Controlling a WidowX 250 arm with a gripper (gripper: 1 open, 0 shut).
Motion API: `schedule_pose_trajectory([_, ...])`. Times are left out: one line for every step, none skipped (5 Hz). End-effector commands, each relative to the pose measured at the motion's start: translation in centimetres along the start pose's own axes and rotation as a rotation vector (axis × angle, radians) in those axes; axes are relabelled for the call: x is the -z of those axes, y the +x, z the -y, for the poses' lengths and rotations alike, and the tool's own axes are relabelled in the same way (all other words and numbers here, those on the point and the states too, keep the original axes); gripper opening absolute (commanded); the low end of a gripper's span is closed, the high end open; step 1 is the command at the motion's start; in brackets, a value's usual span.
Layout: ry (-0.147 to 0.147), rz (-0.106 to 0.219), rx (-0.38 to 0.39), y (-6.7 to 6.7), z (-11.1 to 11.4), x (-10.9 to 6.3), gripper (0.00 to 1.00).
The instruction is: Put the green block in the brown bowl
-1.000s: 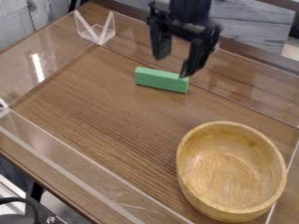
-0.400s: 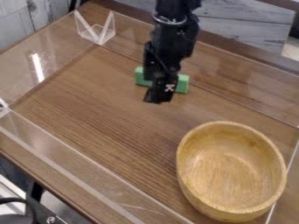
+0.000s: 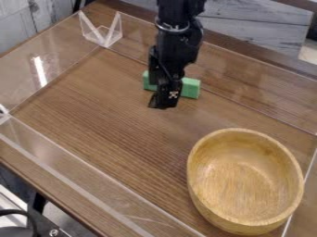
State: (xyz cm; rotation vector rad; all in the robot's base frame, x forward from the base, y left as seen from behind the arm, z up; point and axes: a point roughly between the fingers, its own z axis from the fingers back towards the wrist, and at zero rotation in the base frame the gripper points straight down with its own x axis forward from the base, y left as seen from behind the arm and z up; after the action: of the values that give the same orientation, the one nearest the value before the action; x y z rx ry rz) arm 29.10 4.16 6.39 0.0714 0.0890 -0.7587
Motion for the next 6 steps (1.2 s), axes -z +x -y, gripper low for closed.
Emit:
schedule_pose_trajectory([0.046, 0.033, -0.019, 0.2, -1.2, -0.4, 1.0])
schedule_pose_trajectory([0.059, 0.041, -0.031, 0.2, -1.6, -0.2, 1.0])
schedule_pose_trajectory([0.069, 0.048, -0.041, 0.2, -2.1, 0.2, 1.0])
schedule_pose_trajectory([0.075, 0.054, -0.055, 0.3, -2.3, 0.5, 1.0])
schedule_pose_trajectory([0.08, 0.062, -0.063, 0.4, -2.5, 0.9, 1.0])
schedule_pose_trajectory([0.081, 0.07, -0.07, 0.6, -2.5, 1.3, 1.0])
